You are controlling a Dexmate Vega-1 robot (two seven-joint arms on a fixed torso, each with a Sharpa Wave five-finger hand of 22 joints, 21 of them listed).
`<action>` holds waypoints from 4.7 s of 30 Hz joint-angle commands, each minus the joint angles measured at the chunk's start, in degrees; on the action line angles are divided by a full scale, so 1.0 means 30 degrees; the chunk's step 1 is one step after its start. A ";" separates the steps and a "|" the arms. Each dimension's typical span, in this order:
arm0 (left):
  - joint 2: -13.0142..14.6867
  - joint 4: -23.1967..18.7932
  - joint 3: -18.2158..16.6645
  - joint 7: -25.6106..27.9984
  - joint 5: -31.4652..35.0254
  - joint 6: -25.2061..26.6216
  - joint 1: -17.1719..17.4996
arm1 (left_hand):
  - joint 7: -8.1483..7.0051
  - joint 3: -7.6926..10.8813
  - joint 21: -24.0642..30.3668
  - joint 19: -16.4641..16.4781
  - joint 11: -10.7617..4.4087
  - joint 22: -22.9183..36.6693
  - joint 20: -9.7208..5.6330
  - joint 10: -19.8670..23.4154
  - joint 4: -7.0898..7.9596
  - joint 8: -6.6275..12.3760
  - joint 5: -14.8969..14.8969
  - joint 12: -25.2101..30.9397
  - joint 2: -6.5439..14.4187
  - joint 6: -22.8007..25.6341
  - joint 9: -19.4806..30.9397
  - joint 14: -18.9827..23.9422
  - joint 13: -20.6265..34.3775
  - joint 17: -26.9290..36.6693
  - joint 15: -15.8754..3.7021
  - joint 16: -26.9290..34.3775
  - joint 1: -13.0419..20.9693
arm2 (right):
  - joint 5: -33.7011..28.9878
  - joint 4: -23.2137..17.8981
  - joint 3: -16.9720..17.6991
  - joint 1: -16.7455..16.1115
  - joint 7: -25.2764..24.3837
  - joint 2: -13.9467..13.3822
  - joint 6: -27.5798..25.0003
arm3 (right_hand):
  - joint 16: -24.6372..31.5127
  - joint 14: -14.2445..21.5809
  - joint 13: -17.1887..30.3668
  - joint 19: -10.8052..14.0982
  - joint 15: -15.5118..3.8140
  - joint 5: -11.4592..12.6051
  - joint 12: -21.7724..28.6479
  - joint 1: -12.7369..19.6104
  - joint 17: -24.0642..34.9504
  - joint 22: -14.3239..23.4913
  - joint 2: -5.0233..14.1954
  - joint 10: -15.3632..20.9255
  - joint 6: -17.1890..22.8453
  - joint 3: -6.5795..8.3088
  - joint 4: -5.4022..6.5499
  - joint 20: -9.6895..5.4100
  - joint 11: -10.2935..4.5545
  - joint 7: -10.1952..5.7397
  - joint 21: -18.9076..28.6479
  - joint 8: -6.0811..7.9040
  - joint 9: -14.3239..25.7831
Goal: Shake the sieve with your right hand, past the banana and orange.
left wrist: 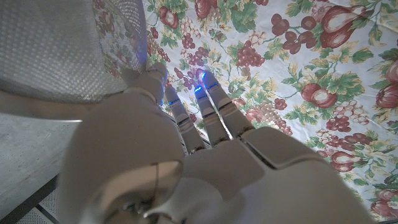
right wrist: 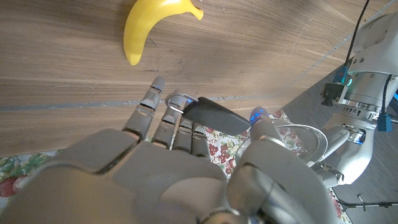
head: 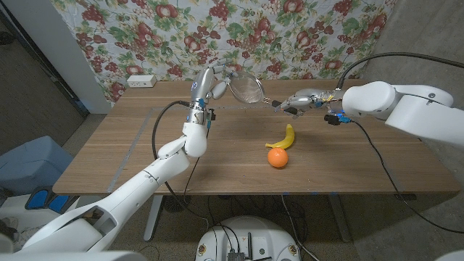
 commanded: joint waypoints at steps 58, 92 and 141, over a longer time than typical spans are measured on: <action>-0.0389 -0.0089 0.0550 -0.1181 0.0257 -0.1488 -0.0214 | -0.0053 -0.0364 0.0211 -0.0140 -0.0037 0.0076 -0.1485 -0.0001 0.0028 0.0114 0.0065 -0.0183 0.0160 -0.0027 0.0096 -0.0021 0.0058 0.0102 -0.3549 -0.0044 0.0312 | -0.4293 -0.1085 -0.1659 0.0064 -0.1469 0.1567 -0.2212 | 2.0100 1.2600 1.2273 0.6506 -0.3639 0.0050 1.2248 0.7327 1.5241 0.4429 0.1864 1.2503 1.2107 -0.0250 0.0829 -0.2776 -0.1023 0.0605 1.0759 0.6708 0.4876; 0.0223 -0.1232 0.0490 -0.2730 0.0090 -0.0942 0.0112 | -0.0466 -0.1180 0.0637 -0.0661 0.0054 0.0044 -0.0736 -0.2579 0.0170 -0.5639 0.0704 -0.0624 -0.0120 -0.9124 -0.2086 -0.0727 0.0062 0.0119 -0.3410 -0.0101 -0.0217 | -0.8983 -0.2118 -0.1918 -0.2030 -0.4258 0.1488 -0.2190 | 2.2234 1.2845 1.7551 0.5809 -0.3520 -0.0307 1.6228 0.6191 1.5276 0.4730 0.1515 1.3577 1.2924 -0.0575 0.1333 -0.3147 -0.1210 0.0698 1.4147 1.0523 0.8228; 0.1793 -0.1614 -0.1842 -0.8545 -0.4973 -0.3580 0.1352 | 0.0124 -0.1965 -0.1248 -0.4975 0.3170 0.0002 0.1738 -1.2182 0.0639 -0.7774 0.0275 -0.0766 -0.1801 -2.0440 -0.2461 -0.6117 -0.0056 0.0045 -0.0371 -0.0440 -0.7398 | -1.4576 -0.0821 -0.4171 -0.1257 -0.3699 0.4118 -0.4368 | 2.2410 1.2509 1.8190 0.5112 -0.3565 -0.0246 1.8247 0.5235 1.5302 0.4382 0.1894 1.2851 1.2063 -0.0290 0.1955 -0.3406 -0.1750 0.0699 1.5893 1.2163 1.0192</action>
